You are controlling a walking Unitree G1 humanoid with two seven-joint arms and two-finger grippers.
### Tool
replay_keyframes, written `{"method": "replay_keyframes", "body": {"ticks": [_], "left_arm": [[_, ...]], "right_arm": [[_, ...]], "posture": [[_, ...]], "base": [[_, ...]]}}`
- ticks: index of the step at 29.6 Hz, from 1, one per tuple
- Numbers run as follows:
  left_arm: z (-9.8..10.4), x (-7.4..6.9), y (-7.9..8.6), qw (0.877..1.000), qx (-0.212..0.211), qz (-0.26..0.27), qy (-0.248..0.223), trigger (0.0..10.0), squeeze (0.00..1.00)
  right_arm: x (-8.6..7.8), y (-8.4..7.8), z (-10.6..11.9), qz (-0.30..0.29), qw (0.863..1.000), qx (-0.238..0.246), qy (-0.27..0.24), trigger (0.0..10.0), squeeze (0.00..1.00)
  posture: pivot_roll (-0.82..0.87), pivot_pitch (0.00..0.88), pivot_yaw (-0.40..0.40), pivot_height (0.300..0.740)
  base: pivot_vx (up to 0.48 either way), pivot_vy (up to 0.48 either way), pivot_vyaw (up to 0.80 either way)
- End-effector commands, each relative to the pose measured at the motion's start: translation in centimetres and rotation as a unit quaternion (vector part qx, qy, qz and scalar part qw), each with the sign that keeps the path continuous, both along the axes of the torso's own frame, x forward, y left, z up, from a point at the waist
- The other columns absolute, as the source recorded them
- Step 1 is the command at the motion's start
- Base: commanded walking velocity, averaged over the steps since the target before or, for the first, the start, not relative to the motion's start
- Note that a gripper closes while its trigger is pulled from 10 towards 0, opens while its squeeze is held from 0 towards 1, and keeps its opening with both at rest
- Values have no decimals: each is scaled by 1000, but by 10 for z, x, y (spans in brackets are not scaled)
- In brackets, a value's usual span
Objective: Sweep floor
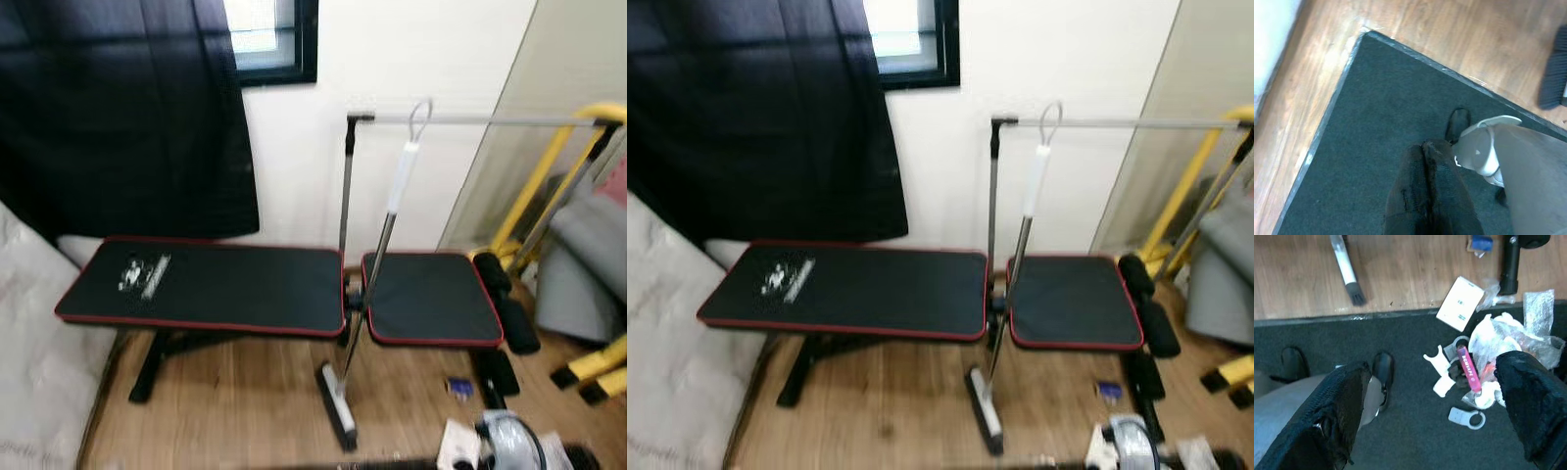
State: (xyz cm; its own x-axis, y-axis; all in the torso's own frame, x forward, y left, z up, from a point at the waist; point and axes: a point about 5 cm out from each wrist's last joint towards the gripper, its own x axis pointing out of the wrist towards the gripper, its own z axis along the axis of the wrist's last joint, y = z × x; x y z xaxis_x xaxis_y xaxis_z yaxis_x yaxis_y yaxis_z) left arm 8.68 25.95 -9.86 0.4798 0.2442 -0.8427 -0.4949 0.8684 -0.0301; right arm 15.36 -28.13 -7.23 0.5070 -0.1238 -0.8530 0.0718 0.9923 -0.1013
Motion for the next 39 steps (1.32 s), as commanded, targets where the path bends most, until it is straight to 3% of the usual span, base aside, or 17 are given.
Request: {"method": "replay_keyframes", "body": {"ticks": [1,10,17,25,27,28,29,30,32,36,39], "left_arm": [[-2,-6,-2,1000,-26,-9,-4,10000,0],[-2,-7,-4,999,-31,2,-8,10000,0],[-5,6,-26,999,-42,-19,-14,10000,0],[0,17,-14,999,-21,-22,-27,10000,0],[8,41,-10,998,-8,-36,-42,10000,0],[8,41,-10,998,-8,-36,-42,10000,0],[13,58,-10,997,1,-52,-51,10000,0],[13,58,-10,997,1,-52,-51,10000,0],[14,59,-11,997,2,-56,-52,10000,0],[11,56,-17,994,4,-101,-42,10000,0],[9,52,-19,994,0,-101,-37,10000,0]], "right_arm": [[-2,-2,0,5,1000,-5,3,10000,0],[2,2,0,5,1000,4,-6,10000,0],[12,6,3,0,1000,3,-19,10000,0],[19,-2,9,-7,999,-8,-31,10000,0],[21,4,7,-2,999,-3,-35,10000,0],[21,4,7,-2,999,-3,-35,10000,0],[21,11,5,3,999,3,-36,10000,0],[21,11,5,3,999,3,-36,10000,0],[19,14,3,3,999,5,-35,10000,0],[-9,19,-10,-7,1000,12,-3,10000,0],[-21,19,-14,-11,1000,10,11,10000,0]], "posture": [[-17,47,-25,740],[-19,40,-34,740],[-21,15,-45,740],[-5,0,-40,740],[3,0,-33,740],[3,0,-33,740],[6,0,-20,740],[6,0,-20,740],[6,7,-9,740],[6,23,7,740],[-4,26,18,740]], "base": [[0,0,0],[0,0,0],[0,0,0],[0,0,0],[0,0,0],[0,0,0],[0,0,0],[0,0,0],[0,0,0],[0,0,0],[0,0,0]]}}
